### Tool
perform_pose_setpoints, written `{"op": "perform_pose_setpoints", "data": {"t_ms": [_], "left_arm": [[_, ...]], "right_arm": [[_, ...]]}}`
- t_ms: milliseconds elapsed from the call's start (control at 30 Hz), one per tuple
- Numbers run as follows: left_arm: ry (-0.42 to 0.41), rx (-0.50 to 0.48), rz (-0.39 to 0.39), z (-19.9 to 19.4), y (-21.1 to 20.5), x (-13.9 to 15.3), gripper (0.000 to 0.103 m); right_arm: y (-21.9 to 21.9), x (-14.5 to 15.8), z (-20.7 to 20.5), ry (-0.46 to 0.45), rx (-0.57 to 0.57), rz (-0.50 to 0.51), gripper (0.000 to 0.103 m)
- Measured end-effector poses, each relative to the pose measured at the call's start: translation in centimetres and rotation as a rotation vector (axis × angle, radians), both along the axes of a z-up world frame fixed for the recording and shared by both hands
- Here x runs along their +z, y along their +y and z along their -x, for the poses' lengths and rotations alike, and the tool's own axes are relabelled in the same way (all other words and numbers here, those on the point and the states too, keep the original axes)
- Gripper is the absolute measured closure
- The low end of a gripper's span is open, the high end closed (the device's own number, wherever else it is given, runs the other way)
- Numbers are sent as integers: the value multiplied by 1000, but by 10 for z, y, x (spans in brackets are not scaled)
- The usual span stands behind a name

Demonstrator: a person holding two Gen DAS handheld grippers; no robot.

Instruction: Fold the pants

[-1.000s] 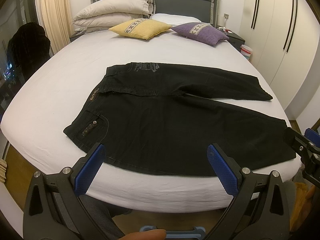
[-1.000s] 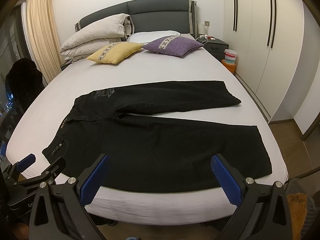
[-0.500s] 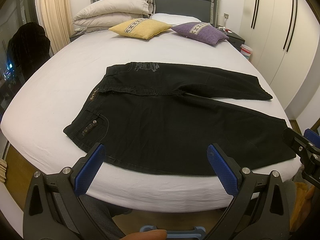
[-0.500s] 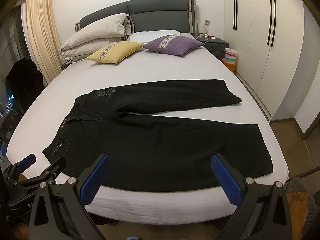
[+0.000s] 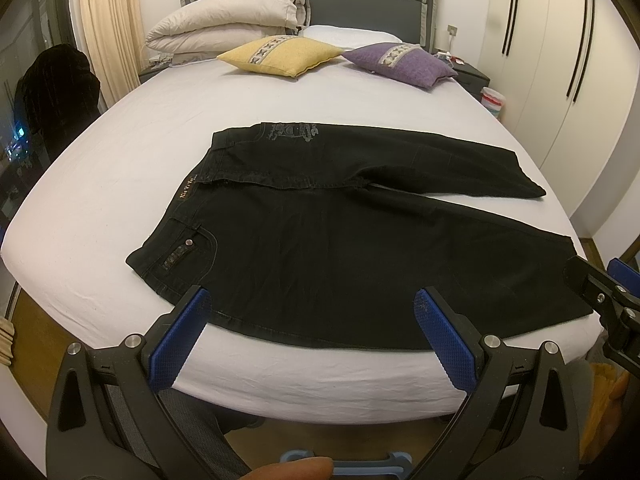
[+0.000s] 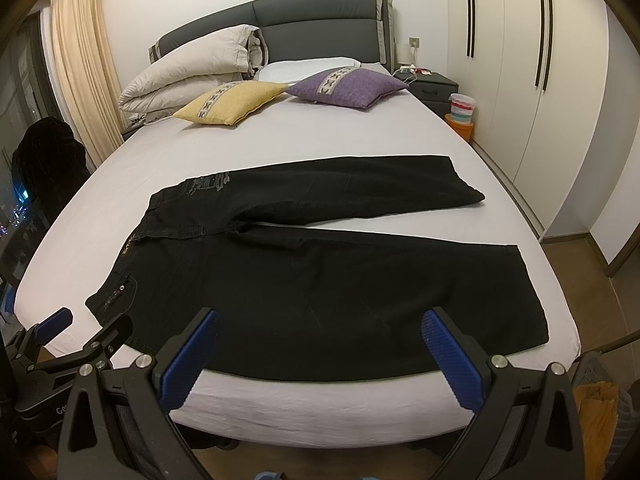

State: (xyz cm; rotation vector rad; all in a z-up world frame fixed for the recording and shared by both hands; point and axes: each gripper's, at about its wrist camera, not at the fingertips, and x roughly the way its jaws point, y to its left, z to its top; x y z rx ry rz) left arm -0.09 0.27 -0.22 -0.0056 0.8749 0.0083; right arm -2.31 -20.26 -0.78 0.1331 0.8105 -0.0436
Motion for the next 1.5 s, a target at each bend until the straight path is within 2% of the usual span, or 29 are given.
{"op": "perform_pose_setpoints", "data": {"t_ms": [167,567,833,967,1100,1167,1200,1267,1400,1433,1500], "left_arm": [[4,0,2,1,3,-9,0],[13,13,-18,-4,-1,-9,0],[10,15,-27,-14,3,-15,0],[13,4,9,-31,17,-21,0],[-20,-69,54,-71,44,-22,0],[-14,-165,73,-104,57,-26,0],[8,-184,51,-120,62,-29,0],[41,-234,-41,-161,73,-32,0],[15,-290,-79,-255,104,-25,0],[29,-314,-119,-287,108,-28,0],[77,-370,-146,-332,114,-37,0]], "right_arm": [[0,-1,0,2,1,-2,0],[9,-11,5,19,3,-14,0],[-2,-14,-12,53,15,-34,0],[-7,-18,-33,69,78,-58,0],[-20,-9,-74,29,222,-114,0],[-27,-3,-107,6,309,-140,0],[-29,-1,-119,-7,342,-146,0],[-33,3,-151,-28,423,-125,0],[-33,0,-225,-11,616,-51,0],[-32,-4,-246,7,660,-30,0],[-31,-15,-281,46,736,-11,0]]}}
